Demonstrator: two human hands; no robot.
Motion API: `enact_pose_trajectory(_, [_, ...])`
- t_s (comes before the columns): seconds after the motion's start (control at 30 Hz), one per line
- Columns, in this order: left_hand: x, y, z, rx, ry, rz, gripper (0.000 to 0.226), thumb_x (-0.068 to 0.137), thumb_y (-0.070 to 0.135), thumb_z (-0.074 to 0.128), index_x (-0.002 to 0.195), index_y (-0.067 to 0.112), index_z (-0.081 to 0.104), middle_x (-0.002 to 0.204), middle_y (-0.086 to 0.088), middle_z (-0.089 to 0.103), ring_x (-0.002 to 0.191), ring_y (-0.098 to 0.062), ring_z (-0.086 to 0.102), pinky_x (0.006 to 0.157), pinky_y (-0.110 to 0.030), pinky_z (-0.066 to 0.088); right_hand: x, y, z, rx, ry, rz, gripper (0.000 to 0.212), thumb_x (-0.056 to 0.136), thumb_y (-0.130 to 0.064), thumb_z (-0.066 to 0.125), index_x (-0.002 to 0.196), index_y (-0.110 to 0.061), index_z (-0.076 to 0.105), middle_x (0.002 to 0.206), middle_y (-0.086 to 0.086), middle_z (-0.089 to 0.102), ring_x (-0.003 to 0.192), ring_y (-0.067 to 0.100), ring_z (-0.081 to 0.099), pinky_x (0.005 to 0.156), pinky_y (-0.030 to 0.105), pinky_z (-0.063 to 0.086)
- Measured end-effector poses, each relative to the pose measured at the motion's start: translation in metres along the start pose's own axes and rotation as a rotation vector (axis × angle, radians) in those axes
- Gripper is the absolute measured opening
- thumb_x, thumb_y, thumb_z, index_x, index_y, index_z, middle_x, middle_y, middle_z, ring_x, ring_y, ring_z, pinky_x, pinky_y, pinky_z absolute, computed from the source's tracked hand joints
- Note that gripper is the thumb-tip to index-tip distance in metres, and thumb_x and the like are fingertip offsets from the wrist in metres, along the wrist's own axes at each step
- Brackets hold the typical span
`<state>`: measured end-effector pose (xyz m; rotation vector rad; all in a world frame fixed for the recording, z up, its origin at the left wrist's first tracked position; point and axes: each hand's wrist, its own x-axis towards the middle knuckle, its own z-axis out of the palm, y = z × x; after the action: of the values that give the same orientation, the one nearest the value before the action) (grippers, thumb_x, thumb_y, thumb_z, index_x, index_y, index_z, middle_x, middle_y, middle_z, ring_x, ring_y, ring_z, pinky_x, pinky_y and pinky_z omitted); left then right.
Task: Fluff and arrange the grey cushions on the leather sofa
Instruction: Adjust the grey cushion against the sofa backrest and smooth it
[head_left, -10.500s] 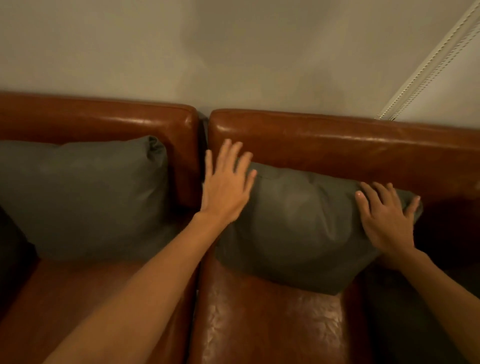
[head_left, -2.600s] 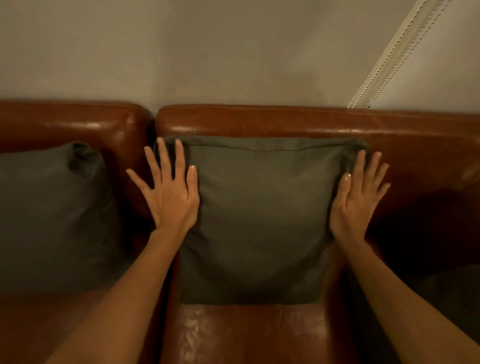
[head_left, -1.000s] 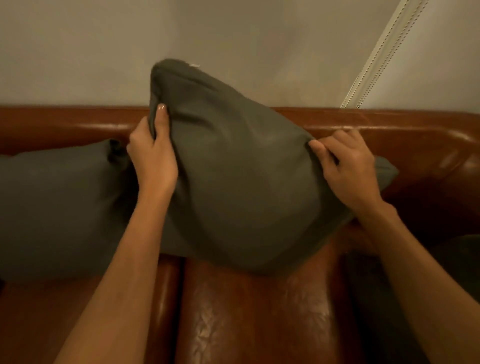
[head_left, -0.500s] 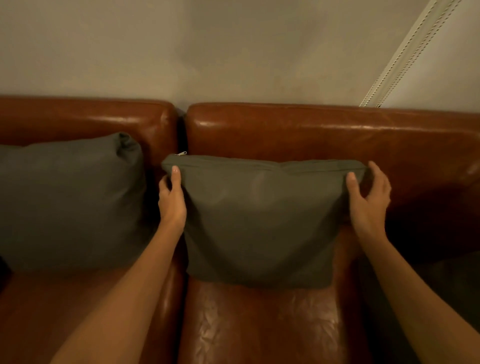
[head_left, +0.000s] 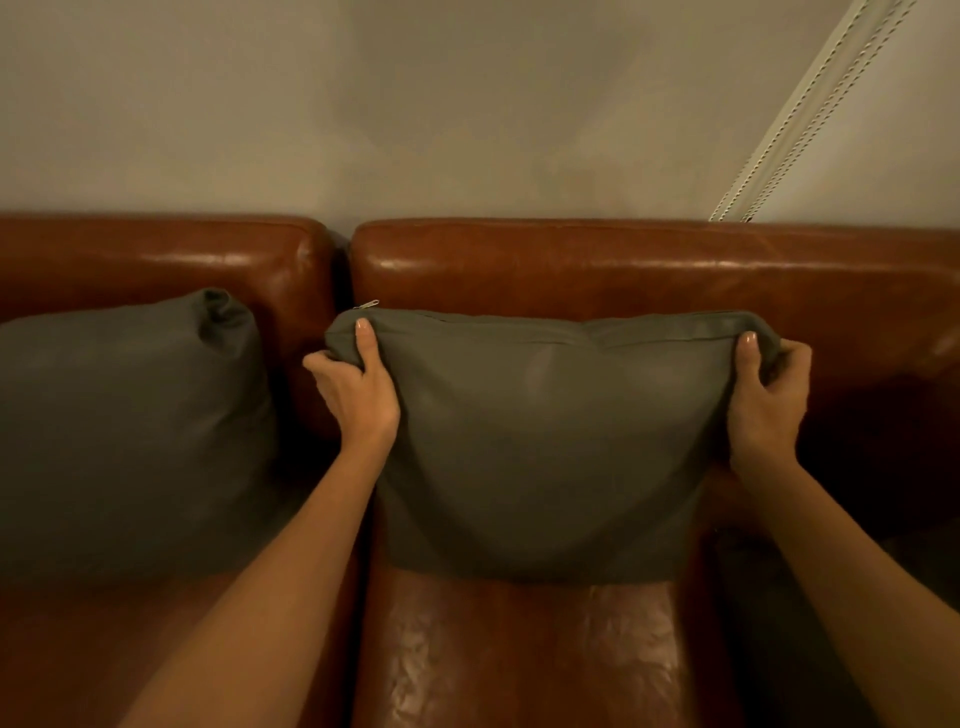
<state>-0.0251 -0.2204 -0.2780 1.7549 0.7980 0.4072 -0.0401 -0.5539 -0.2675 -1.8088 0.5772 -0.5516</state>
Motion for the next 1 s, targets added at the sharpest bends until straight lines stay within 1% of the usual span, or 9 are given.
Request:
enact_pose_trajectory(0.13, [-0.014,0.004,-0.006,0.006,-0.067,0.047,0.044,0.094,0.058,0.043,0.108,0.018,0.029,0.112,-0.005,0.049,0.099,-0.018,0.052,0.084,-0.033,0.042,0.004,-0.001,-0.008,-0.003,0.112,-0.032,0.022,0.100,-0.041,0.048,0.107,-0.020,0.049,0.094,-0.016,0.051,0.095,0.009,0.053,0.081,0.026,0.044])
enact_pose_trajectory(0.27, [-0.025,-0.005,0.008,0.072,-0.111,0.085,0.044,0.094,0.057,0.043,0.105,0.017,0.030,0.113,-0.008,0.049,0.102,-0.022,0.052,0.089,-0.039,0.046,0.010,0.014,-0.017,-0.062,0.082,0.075,0.036,0.100,-0.045,0.045,0.123,-0.017,0.048,0.112,-0.007,0.053,0.106,0.013,0.053,0.090,0.033,0.046])
enact_pose_trajectory(0.4, [-0.022,-0.006,0.024,0.035,-0.001,0.065,0.043,0.094,0.056,0.045,0.102,0.016,0.031,0.108,-0.009,0.052,0.097,-0.024,0.055,0.084,-0.039,0.047,0.021,0.015,-0.015,-0.066,-0.027,0.129,0.042,0.101,-0.046,0.042,0.130,-0.015,0.045,0.122,0.000,0.052,0.111,0.016,0.052,0.091,0.035,0.045])
enact_pose_trajectory(0.5, [-0.026,-0.010,0.023,-0.032,0.063,0.077,0.040,0.095,0.053,0.047,0.103,0.016,0.033,0.105,-0.003,0.053,0.094,-0.019,0.055,0.079,-0.032,0.045,0.018,0.016,-0.016,-0.047,-0.019,0.089,0.035,0.101,-0.047,0.043,0.123,-0.020,0.048,0.112,-0.009,0.054,0.105,0.011,0.055,0.088,0.034,0.046])
enact_pose_trajectory(0.6, [-0.026,-0.013,0.025,-0.032,0.096,0.072,0.041,0.095,0.051,0.049,0.106,0.014,0.035,0.110,-0.006,0.049,0.102,-0.022,0.052,0.089,-0.036,0.045,0.015,0.019,-0.015,-0.036,-0.026,0.104,0.033,0.099,-0.052,0.043,0.121,-0.028,0.047,0.108,-0.015,0.053,0.102,0.006,0.055,0.094,0.038,0.048])
enact_pose_trajectory(0.67, [-0.026,-0.010,0.024,0.111,0.200,0.139,0.045,0.096,0.047,0.048,0.115,0.006,0.041,0.119,-0.014,0.045,0.113,-0.030,0.045,0.100,-0.041,0.036,0.013,0.018,-0.017,-0.070,0.066,0.045,0.040,0.099,-0.049,0.043,0.129,-0.023,0.044,0.124,-0.005,0.051,0.114,0.011,0.051,0.104,0.040,0.044])
enact_pose_trajectory(0.77, [-0.047,0.006,0.016,0.231,0.255,0.549,0.052,0.096,0.042,0.047,0.132,0.005,0.040,0.133,-0.021,0.040,0.126,-0.035,0.037,0.109,-0.047,0.026,-0.011,0.009,-0.018,-0.197,0.075,-0.345,0.043,0.101,-0.034,0.044,0.139,-0.014,0.040,0.144,0.010,0.037,0.142,0.018,0.028,0.119,0.034,0.021])
enact_pose_trajectory(0.9, [-0.091,-0.010,0.024,0.540,-0.210,1.509,0.062,0.091,0.055,0.048,0.144,0.027,0.031,0.145,-0.008,0.031,0.149,-0.022,0.006,0.114,-0.060,0.002,-0.044,0.027,0.002,-0.665,-0.412,-1.125,0.049,0.101,-0.044,0.038,0.147,-0.026,0.034,0.156,0.003,0.028,0.150,0.021,0.008,0.119,0.056,0.004])
enact_pose_trajectory(1.0, [-0.066,-0.031,0.035,0.821,-0.360,1.679,0.071,0.086,0.070,0.049,0.146,0.038,0.031,0.154,-0.005,0.025,0.150,-0.025,-0.001,0.110,-0.069,-0.002,-0.023,0.039,0.012,-0.851,-0.474,-1.195,0.052,0.102,-0.053,0.028,0.150,-0.034,0.027,0.159,0.002,0.024,0.150,0.022,0.012,0.118,0.056,0.003])
